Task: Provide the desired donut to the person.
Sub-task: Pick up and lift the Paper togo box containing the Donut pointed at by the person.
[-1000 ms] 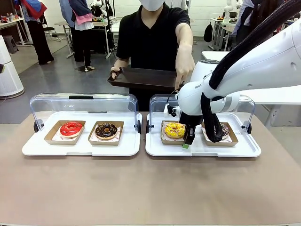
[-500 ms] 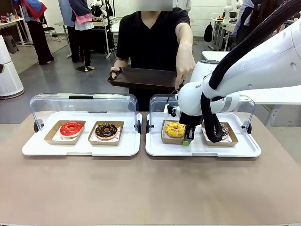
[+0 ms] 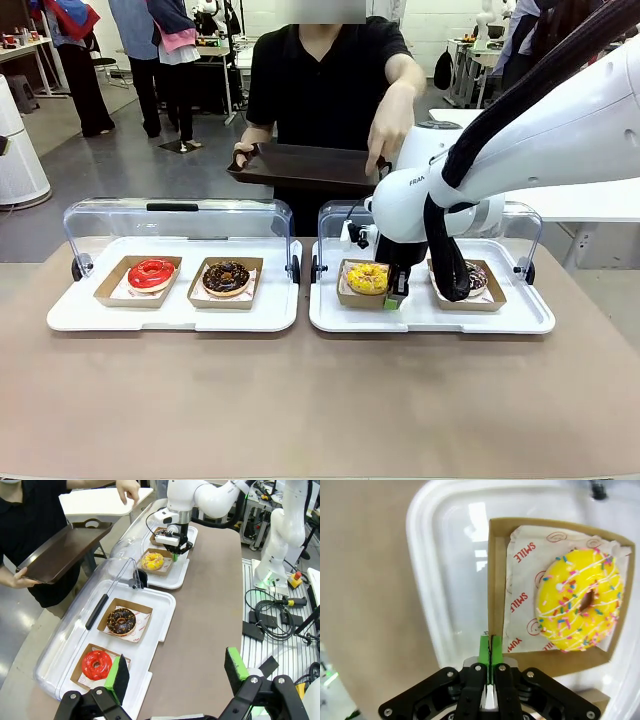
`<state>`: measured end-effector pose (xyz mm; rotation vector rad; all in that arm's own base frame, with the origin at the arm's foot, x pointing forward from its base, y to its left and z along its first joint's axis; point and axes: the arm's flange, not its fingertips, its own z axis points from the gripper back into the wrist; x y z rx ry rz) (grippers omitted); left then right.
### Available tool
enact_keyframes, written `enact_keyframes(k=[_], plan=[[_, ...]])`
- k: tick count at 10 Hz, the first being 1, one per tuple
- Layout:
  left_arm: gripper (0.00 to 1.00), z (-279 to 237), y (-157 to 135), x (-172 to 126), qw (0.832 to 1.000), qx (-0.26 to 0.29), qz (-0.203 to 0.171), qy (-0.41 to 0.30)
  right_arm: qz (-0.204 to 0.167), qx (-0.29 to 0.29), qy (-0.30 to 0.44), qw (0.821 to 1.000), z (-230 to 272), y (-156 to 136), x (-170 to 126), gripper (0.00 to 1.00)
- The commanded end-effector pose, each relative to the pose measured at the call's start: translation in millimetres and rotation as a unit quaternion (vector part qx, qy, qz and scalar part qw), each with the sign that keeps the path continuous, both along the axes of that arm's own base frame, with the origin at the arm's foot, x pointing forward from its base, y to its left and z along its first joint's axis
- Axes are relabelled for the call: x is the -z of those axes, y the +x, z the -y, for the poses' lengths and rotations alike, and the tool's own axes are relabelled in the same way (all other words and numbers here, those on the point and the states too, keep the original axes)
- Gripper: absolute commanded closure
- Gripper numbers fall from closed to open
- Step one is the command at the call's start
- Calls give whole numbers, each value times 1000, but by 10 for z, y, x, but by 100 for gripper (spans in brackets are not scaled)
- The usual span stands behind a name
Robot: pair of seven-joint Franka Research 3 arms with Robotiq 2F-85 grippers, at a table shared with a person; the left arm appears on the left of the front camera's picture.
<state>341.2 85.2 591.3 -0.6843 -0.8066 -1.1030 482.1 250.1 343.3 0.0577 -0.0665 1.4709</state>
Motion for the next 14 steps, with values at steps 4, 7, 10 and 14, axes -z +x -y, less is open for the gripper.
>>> enact_keyframes(k=[4,7,10,14], plan=[[0,-7,2,-22,1000,3,-3,-2,-47,-41,-64,996,-271,-804,-1106,100],[0,-7,2,-22,1000,3,-3,-2,-9,-63,-61,996,-354,-1181,-1760,100],[0,-7,2,-22,1000,3,-3,-2,36,-50,-56,997,-503,-1230,-2408,100],[0,-7,2,-22,1000,3,-3,-2,24,-46,-51,997,-405,-937,-2461,100]])
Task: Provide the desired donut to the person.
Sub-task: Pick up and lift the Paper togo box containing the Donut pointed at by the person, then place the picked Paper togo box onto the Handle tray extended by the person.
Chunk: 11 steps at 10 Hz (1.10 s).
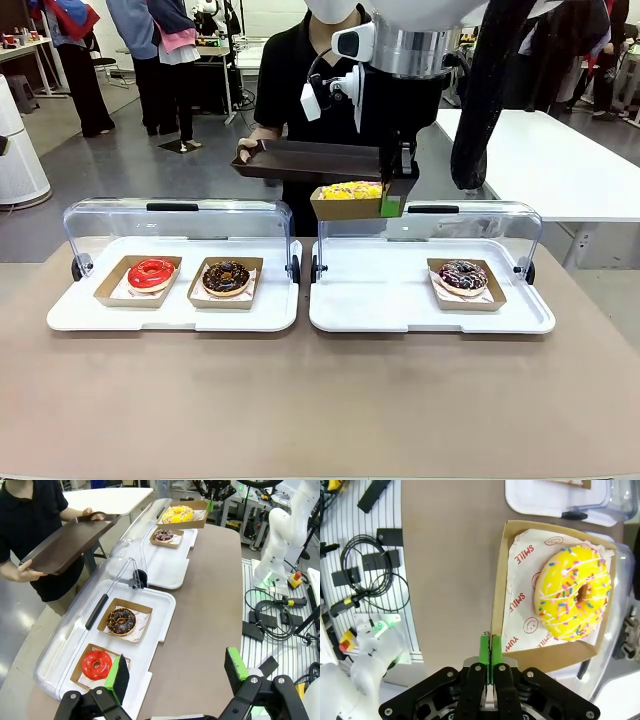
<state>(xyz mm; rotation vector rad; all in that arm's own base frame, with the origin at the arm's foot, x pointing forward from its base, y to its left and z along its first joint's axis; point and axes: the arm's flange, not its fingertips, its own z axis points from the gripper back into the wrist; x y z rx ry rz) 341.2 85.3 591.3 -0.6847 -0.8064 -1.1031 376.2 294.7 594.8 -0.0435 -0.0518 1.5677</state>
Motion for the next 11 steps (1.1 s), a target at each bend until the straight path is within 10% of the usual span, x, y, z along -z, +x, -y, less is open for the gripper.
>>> enact_keyframes(k=[1,11], plan=[[0,-6,2,-22,1000,3,-3,-2,6,-5,3,1000,-35,-102,-62,100],[0,-6,2,-22,1000,3,-3,-2,6,-5,3,1000,-35,-102,-62,100]])
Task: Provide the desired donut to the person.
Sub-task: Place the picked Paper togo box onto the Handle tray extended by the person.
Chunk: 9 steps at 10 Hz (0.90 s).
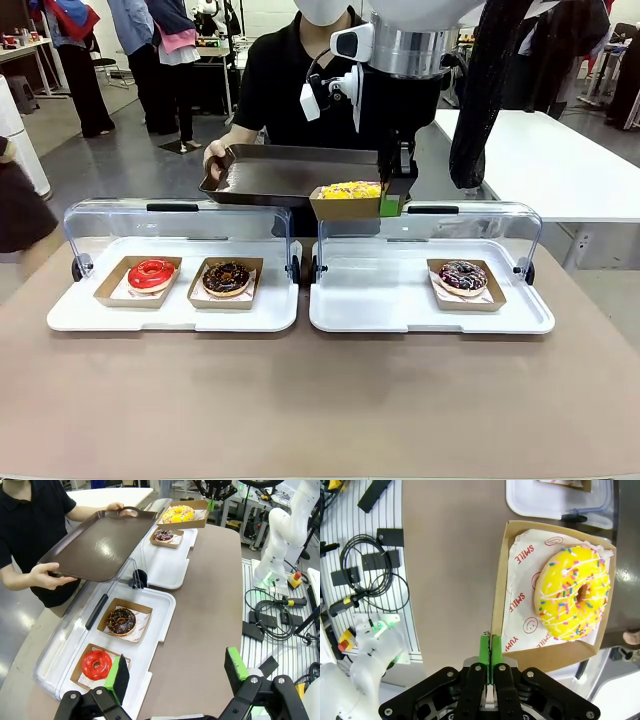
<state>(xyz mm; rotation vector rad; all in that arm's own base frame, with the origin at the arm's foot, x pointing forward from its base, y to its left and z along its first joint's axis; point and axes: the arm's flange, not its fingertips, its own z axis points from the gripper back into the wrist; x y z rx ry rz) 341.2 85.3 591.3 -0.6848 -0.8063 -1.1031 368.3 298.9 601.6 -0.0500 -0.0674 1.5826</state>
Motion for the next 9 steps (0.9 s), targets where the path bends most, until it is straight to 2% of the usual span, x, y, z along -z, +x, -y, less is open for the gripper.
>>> enact_keyframes(k=[1,9], plan=[[0,-6,2,-22,1000,3,-3,-2,-1,3,0,1000,7,-23,6,100],[0,-6,2,-22,1000,3,-3,-2,-1,3,0,1000,7,-23,6,100]])
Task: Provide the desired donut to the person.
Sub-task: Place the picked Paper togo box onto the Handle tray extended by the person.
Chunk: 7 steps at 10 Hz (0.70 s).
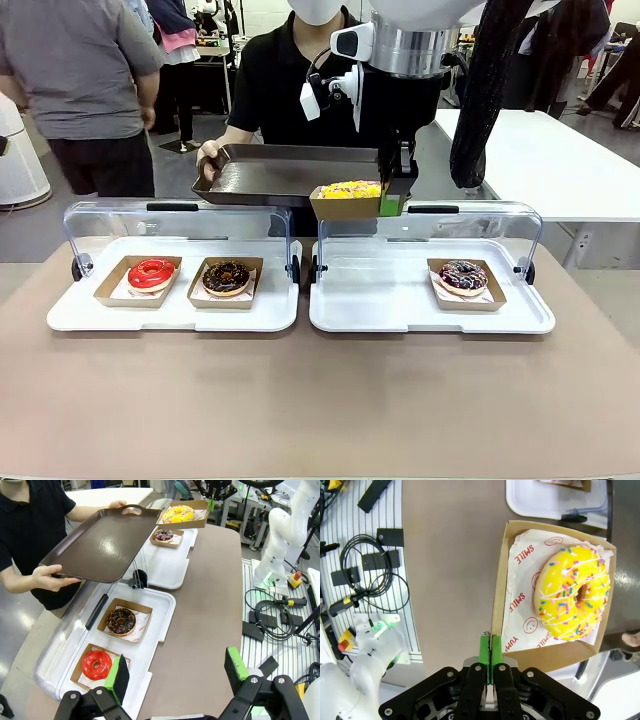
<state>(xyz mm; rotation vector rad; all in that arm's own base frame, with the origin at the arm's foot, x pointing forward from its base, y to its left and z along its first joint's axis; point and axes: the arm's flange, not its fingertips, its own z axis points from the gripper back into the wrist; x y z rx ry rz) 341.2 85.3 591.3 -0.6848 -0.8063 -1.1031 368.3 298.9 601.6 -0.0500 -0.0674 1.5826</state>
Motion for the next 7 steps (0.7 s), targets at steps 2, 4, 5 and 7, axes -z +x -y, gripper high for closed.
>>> enact_keyframes(k=[2,4,5,7], plan=[[0,-6,2,-22,1000,3,-3,-2,22,2,-5,1000,-48,61,-166,98],[0,-6,2,-22,1000,3,-3,-2,32,11,9,999,-94,218,-456,98],[0,-6,2,-22,1000,3,-3,-2,34,16,10,999,-115,307,-559,98],[0,-6,2,-22,1000,3,-3,-2,37,32,14,999,-135,560,-679,98]])
